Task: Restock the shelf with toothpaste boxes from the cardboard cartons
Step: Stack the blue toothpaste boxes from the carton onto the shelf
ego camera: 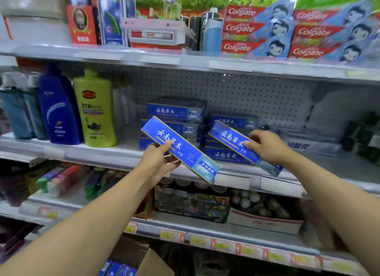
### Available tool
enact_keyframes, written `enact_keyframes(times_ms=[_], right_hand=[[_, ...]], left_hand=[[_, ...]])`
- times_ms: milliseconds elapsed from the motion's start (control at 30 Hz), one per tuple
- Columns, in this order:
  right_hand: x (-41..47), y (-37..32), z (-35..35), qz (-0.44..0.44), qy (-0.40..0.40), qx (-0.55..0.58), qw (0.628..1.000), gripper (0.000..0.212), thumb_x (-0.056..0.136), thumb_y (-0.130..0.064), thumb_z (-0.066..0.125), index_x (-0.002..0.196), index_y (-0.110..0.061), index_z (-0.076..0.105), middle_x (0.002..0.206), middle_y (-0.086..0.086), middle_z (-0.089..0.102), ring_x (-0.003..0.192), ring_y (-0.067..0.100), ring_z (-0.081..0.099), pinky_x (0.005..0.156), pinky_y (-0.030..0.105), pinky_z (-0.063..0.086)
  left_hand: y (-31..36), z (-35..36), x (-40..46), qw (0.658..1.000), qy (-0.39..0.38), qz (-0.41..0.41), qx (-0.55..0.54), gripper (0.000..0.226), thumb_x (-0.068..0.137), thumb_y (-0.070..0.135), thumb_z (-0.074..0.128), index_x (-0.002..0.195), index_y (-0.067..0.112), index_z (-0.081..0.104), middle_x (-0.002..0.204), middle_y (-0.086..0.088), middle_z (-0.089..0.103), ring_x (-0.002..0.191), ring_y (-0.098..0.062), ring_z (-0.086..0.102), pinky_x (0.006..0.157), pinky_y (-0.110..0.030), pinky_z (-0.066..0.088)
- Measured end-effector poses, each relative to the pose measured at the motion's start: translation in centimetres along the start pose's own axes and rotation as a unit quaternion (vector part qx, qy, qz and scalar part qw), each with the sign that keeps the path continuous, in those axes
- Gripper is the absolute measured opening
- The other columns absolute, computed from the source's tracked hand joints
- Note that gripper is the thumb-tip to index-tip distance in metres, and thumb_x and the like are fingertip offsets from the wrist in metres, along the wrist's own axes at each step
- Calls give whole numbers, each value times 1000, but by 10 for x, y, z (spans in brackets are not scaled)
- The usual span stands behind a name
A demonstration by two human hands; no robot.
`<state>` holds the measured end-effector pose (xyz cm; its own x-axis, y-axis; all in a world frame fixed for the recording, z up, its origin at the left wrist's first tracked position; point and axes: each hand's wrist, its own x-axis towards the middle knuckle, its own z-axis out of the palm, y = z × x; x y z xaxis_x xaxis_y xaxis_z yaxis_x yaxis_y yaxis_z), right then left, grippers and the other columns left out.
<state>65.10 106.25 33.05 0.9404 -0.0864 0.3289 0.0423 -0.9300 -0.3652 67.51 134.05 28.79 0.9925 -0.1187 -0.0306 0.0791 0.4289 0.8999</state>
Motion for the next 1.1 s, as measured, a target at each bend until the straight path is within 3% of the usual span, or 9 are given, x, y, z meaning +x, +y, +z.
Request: enact_keyframes(times_ms=[67, 233, 400, 567, 733, 867, 967, 1033, 1100], right_hand=[[27, 16, -4, 10, 3, -18, 1000, 30, 91, -28, 58, 109, -4, 64, 104, 13, 68, 86, 22, 57, 68, 29, 36], [102, 51, -3, 7, -33, -14, 999, 37, 92, -29, 57, 119, -4, 59, 121, 15, 62, 108, 28, 58, 89, 32, 45], [158, 78, 16, -47, -47, 15, 998, 36, 88, -25, 64, 118, -5, 62, 118, 15, 63, 104, 26, 59, 85, 29, 43], [191, 89, 34, -81, -65, -46, 994, 44, 89, -31, 63, 127, -12, 57, 129, 12, 57, 114, 28, 54, 94, 32, 41], [193, 97, 48, -85, -18, -104, 991, 47, 89, -29, 62, 131, -14, 52, 135, 14, 50, 121, 31, 48, 100, 40, 39], [176, 90, 32, -73, 2, 74, 995, 35, 98, -19, 48, 126, 1, 52, 126, 23, 54, 116, 36, 50, 99, 41, 40], [155, 80, 13, -33, -100, 244, 964, 48, 95, -50, 39, 108, -11, 64, 109, 11, 67, 106, 26, 60, 101, 44, 42], [141, 75, 2, -42, -145, 246, 957, 61, 78, -74, 41, 100, -24, 68, 104, -2, 70, 99, 14, 64, 95, 36, 45], [133, 76, -3, -81, -156, 191, 966, 46, 81, -64, 50, 94, -24, 67, 95, -5, 70, 85, 8, 63, 79, 27, 48]], left_hand=[[1, 18, 16, 1000, 2, 4, -22, 16, 99, 10, 43, 84, 9, 50, 78, -11, 61, 71, -22, 61, 70, -42, 52], [-3, 46, 56, 998, 3, 17, -52, 14, 98, 10, 43, 87, 10, 52, 76, -9, 64, 69, -20, 64, 64, -43, 55], [-13, 62, 84, 998, 9, 29, -48, 14, 98, 8, 42, 90, 9, 53, 74, -6, 69, 69, -18, 68, 62, -40, 59], [-17, 72, 96, 996, 22, 49, -76, 14, 97, 7, 45, 109, 5, 50, 91, -13, 65, 86, -24, 65, 70, -46, 57], [-21, 91, 96, 994, 17, 56, -90, 12, 97, 5, 43, 90, 8, 52, 82, -12, 66, 80, -24, 64, 73, -47, 52], [-24, 116, 101, 996, 12, 50, -80, 9, 97, 6, 43, 95, 10, 50, 89, -12, 63, 82, -24, 62, 83, -51, 49], [-30, 138, 111, 995, 27, 40, -85, 14, 96, 7, 46, 110, 9, 48, 94, -10, 62, 85, -23, 61, 90, -52, 46], [-36, 152, 119, 995, 24, 41, -82, 14, 96, 7, 47, 110, 11, 49, 95, -8, 63, 85, -21, 61, 89, -49, 47], [-40, 163, 124, 996, 13, 39, -74, 15, 97, 9, 47, 111, 11, 48, 97, -8, 63, 85, -21, 62, 87, -47, 48]])
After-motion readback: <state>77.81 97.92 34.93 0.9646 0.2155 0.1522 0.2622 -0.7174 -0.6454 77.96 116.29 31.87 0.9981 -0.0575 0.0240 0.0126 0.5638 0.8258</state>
